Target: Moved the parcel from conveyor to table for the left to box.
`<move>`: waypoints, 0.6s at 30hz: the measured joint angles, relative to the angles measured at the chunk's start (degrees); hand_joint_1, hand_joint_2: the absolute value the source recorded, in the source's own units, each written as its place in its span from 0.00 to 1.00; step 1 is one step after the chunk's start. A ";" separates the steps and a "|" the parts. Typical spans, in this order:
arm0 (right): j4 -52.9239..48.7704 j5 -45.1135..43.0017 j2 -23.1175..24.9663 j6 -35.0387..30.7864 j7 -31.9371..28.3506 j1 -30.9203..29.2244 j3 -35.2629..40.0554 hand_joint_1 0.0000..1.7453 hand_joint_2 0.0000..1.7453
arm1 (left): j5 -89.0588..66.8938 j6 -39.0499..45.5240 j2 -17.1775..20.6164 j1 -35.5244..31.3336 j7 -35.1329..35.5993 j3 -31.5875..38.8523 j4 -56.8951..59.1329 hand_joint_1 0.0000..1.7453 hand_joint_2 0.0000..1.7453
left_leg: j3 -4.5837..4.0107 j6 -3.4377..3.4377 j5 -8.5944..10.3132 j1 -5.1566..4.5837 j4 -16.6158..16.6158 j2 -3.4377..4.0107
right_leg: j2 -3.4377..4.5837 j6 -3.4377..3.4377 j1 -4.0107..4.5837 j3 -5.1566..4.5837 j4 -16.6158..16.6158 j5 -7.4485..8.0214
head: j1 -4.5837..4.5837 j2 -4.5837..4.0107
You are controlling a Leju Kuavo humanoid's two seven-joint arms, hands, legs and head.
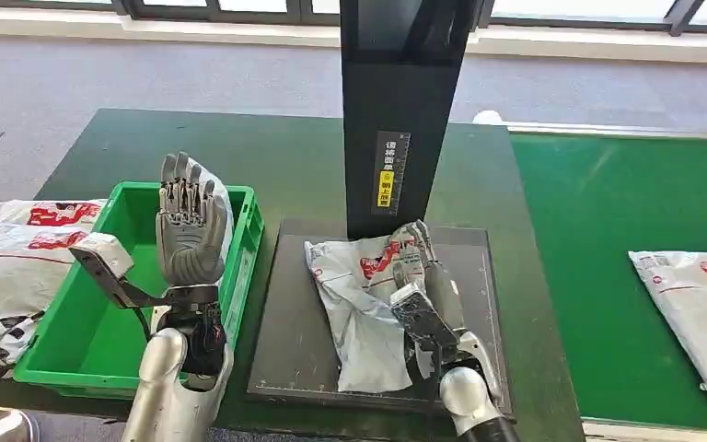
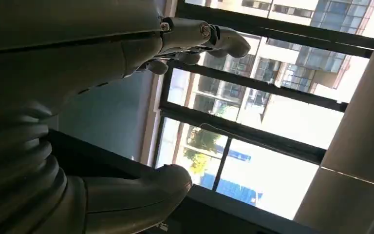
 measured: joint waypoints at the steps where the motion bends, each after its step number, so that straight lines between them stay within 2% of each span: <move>1: -0.04 -3.06 0.00 2.28 -1.26 -0.01 -0.09 0.00 0.00 | -0.13 0.00 0.00 -0.03 0.00 0.00 0.09 0.00 1.00 | 0.00 0.00 0.00 0.00 0.00 0.00 | 0.00 0.00 0.00 0.00 0.00 0.00 | 0.00 0.02; 7: -0.44 -12.58 -0.02 8.94 -4.17 0.03 -1.44 0.00 0.00 | -0.85 0.29 0.02 -0.32 -0.59 -0.04 0.77 0.00 1.00 | 0.00 0.00 0.00 0.00 0.00 0.01 | 0.01 0.00 0.00 -0.01 0.00 0.00 | 0.00 0.00; 9: -0.94 -13.72 -0.04 9.37 -4.85 0.14 -1.90 0.00 0.00 | -1.14 0.77 0.02 -0.32 -0.81 -0.11 0.76 0.00 1.00 | 0.00 0.00 0.00 0.00 0.01 0.01 | 0.01 0.00 0.00 -0.02 0.00 0.00 | 0.00 0.00; 11: -1.98 -13.64 -0.04 7.03 -7.21 0.44 -2.23 0.00 0.00 | -1.46 1.16 0.02 -0.32 -0.90 -0.20 0.76 0.00 1.00 | 0.00 0.00 0.00 0.00 0.02 0.00 | 0.01 0.00 0.00 -0.03 0.00 0.00 | 0.00 0.02; 12: -2.87 -12.69 -0.04 4.37 -9.01 0.79 -2.60 0.00 1.00 | -1.88 1.36 0.04 -0.32 -0.96 -0.31 0.76 0.00 1.00 | 0.00 0.00 0.00 0.00 0.02 0.00 | 0.00 0.00 -0.01 -0.02 0.00 0.00 | 0.00 0.00; 15: -7.31 -2.79 -0.15 -9.36 -14.69 1.72 -2.93 0.00 1.00 | -8.70 3.09 0.50 -0.49 -0.72 -1.92 0.87 0.00 1.00 | -0.01 0.00 0.00 0.00 0.02 0.01 | 0.01 0.00 -0.01 -0.02 0.00 0.00 | 0.00 0.02; 18: -10.78 4.47 -0.39 -19.67 -15.80 2.43 -3.17 0.00 1.00 | -18.83 3.65 1.49 -1.47 0.72 -3.83 2.41 0.00 1.00 | 0.02 -0.01 -0.02 0.00 0.02 0.10 | 0.03 0.00 -0.02 -0.05 -0.02 0.00 | 0.00 0.02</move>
